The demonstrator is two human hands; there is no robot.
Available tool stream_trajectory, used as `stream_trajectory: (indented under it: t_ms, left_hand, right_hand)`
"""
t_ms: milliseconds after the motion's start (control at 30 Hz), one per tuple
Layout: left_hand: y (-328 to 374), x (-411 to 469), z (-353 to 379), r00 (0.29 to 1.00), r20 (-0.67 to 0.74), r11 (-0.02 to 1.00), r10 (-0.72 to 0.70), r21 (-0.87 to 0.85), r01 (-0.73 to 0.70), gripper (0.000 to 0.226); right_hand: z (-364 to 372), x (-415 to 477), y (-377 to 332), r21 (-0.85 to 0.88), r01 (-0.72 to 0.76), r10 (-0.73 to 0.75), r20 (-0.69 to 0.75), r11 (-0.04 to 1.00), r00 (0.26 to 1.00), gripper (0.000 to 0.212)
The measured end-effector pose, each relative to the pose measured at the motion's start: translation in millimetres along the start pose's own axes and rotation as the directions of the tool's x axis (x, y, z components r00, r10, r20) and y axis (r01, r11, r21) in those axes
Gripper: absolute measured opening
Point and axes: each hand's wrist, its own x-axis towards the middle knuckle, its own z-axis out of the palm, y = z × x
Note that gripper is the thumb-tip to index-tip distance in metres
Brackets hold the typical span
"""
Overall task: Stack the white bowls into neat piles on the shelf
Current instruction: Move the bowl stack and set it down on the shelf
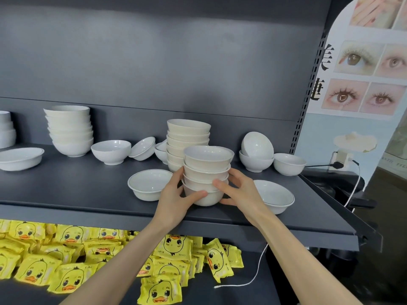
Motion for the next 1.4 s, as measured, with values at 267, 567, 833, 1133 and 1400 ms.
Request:
stream_trajectory:
  t_ms: [267,567,833,1133,1400]
  left_hand:
    - [29,-8,-25,0.995,-0.075,0.997,0.066,-0.038,-0.069,0.067]
    - [34,12,-132,0.984,-0.146,0.993,0.102,-0.039,-0.109,0.067]
    - [-10,42,-266,0.993,-0.096,0.998,0.068,0.016,-0.067,0.069]
    - [-70,73,-361,0.995,-0.084,0.998,-0.048,0.038,0.052,0.065]
    - [-92,90,-397,0.993,-0.086,0.996,-0.076,0.045,0.080,0.071]
  right_hand:
    - [13,-4,-35,-0.040,0.090,-0.089,0.036,0.995,0.995,0.047]
    - [118,31,-64,-0.016,0.135,-0.134,0.080,0.991,0.988,0.048]
    - [253,74,-46,0.024,0.087,-0.089,0.105,0.996,0.991,0.031]
    - [352,119,-14,0.011,-0.006,0.005,0.083,1.000,0.997,0.045]
    - [390,150,-2,-0.017,-0.028,0.029,0.117,0.999,0.993,0.049]
